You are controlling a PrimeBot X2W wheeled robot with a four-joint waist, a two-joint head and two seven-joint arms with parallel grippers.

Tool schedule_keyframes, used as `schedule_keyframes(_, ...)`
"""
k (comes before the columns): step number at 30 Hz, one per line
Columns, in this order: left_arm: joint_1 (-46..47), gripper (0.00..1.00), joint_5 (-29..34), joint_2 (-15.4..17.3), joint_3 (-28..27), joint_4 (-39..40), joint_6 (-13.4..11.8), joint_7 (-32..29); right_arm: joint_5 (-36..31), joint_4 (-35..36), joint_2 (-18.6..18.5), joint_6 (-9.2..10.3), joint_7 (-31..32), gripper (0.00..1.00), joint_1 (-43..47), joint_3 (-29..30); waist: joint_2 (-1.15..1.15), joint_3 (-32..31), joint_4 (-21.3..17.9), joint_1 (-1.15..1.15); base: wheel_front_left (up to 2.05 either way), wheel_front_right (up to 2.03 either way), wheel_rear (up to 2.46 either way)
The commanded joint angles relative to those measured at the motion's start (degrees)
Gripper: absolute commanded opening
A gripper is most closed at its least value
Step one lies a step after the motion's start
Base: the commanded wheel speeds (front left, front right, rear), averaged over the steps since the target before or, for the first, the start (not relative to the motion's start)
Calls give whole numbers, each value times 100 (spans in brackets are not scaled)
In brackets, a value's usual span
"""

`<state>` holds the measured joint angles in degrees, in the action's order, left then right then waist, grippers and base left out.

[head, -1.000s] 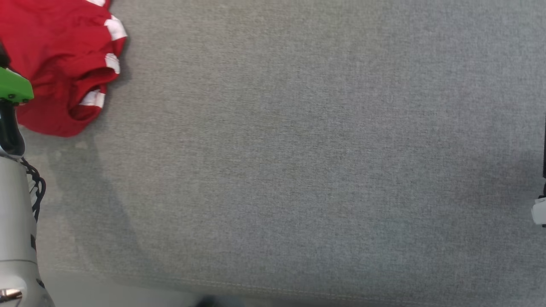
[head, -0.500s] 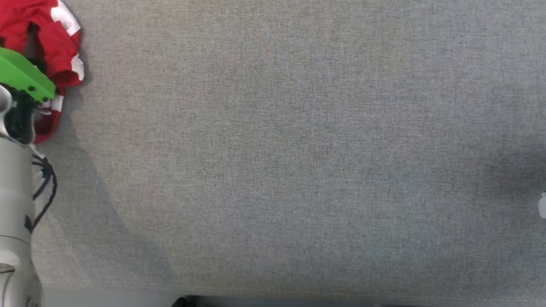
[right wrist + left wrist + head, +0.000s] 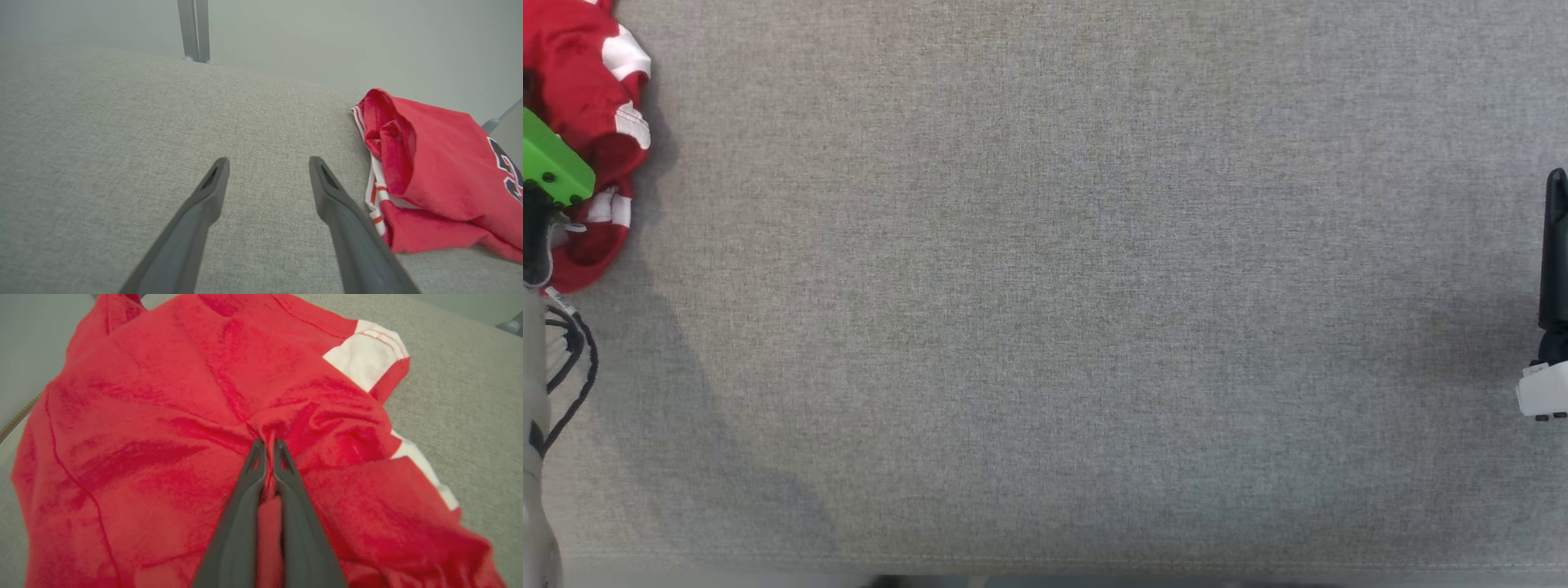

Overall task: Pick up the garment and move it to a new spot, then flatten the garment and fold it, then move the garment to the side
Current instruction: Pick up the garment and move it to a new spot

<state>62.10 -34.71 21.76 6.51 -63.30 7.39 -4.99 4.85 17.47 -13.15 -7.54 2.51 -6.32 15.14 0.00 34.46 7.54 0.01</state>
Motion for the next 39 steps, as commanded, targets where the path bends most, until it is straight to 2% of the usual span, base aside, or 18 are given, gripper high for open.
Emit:
schedule_keyframes(1, -32, 0, 14, 117, 38, 7, 15, 104, 18, -67, 27, 12, -69, 100, -88, -21, 0, -127, -43, -1, 0, 0, 0)
schedule_keyframes(8, 206, 0, 108, 395, 196, 164, 16, 795, 51, -447, 201, 12, -322, 100, -111, -192, 0, -559, -172, -1, 0, 0, 0)
schedule_keyframes(12, 326, 0, 169, 471, 352, 321, 16, 993, 67, -676, 305, 12, -482, 100, -129, -256, 0, -831, -286, -1, 0, 0, 0)
schedule_keyframes(17, 542, 0, 225, 558, 634, 769, 16, 1079, 88, -962, 480, 12, -697, 100, -129, -335, 0, -1149, -482, -1, 0, 0, 0)
schedule_keyframes(24, 881, 0, 371, 556, 1077, 1786, 16, 925, 122, -1392, 728, 12, -1027, 100, -108, -479, 0, -1474, -923, -1, 0, 0, 0)
schedule_keyframes(33, 1084, 0, 506, 210, 1560, 3213, -76, 289, 220, -1880, 924, 12, -1383, 100, -192, -606, 0, -1660, -1698, -1, 0, 0, 0)
schedule_keyframes(39, 733, 0, 639, -91, 2054, 3849, -86, 10, 328, -2137, 993, 12, -1556, 100, -279, -724, 0, -1632, -2161, -1, 0, 0, 0)
